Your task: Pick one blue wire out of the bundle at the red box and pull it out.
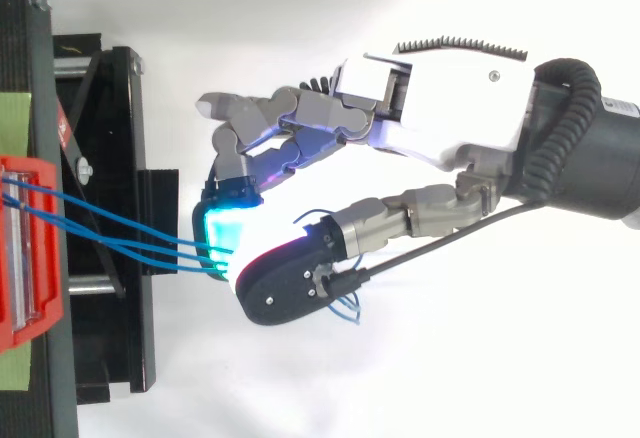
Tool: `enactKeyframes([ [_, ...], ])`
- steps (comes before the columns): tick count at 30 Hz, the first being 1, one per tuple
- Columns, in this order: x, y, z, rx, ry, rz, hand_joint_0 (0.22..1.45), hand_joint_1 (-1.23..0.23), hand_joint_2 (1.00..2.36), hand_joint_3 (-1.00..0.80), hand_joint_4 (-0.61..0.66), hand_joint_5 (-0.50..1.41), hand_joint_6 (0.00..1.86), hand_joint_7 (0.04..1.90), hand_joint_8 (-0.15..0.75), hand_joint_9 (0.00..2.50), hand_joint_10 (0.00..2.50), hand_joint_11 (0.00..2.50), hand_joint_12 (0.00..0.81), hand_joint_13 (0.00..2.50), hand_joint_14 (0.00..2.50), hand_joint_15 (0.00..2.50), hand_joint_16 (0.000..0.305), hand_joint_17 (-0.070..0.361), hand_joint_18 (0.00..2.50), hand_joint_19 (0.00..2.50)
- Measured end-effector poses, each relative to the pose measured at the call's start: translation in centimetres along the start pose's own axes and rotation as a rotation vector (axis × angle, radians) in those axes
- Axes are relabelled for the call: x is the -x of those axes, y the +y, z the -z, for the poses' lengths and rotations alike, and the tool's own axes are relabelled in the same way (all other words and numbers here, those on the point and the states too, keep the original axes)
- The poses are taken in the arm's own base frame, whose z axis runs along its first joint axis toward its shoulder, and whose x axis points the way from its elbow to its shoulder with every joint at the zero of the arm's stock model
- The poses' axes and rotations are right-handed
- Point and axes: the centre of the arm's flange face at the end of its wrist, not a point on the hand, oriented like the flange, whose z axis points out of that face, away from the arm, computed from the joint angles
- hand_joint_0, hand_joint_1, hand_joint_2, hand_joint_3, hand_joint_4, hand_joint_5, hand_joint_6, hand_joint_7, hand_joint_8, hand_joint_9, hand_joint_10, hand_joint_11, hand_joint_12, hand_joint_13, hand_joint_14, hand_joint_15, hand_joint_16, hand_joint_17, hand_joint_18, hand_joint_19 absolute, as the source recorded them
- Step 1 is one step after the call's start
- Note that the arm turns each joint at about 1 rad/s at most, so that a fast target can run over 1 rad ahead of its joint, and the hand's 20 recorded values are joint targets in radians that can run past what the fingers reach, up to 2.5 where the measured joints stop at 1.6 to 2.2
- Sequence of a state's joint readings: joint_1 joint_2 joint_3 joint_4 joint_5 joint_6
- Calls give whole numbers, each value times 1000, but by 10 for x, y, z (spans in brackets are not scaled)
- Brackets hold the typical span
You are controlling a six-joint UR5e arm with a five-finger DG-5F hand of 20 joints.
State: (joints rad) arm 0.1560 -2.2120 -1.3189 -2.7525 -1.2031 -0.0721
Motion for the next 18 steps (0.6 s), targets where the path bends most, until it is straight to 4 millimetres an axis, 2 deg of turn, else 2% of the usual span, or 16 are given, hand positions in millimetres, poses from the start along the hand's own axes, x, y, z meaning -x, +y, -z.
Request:
enactKeyframes([
  [12, -3, 0, 0, 0, 4, -12, 371, -722, 1000, -500, 109, -189, 892, 1085, 322, 712, 25, 949, 417, 0, 0, 23, 65, 146, 0, 215],
  [16, -3, 0, 0, 0, 4, -33, 394, -769, 1000, -500, 114, -188, 892, 1105, 316, 702, 26, 948, 406, 0, 0, 11, 63, 141, 0, 208],
  [18, -3, 0, 0, 1, 5, -45, 466, -773, 1000, -500, 95, -187, 893, 1127, 291, 690, 28, 959, 381, 0, 1, 5, 58, 129, 0, 222],
])
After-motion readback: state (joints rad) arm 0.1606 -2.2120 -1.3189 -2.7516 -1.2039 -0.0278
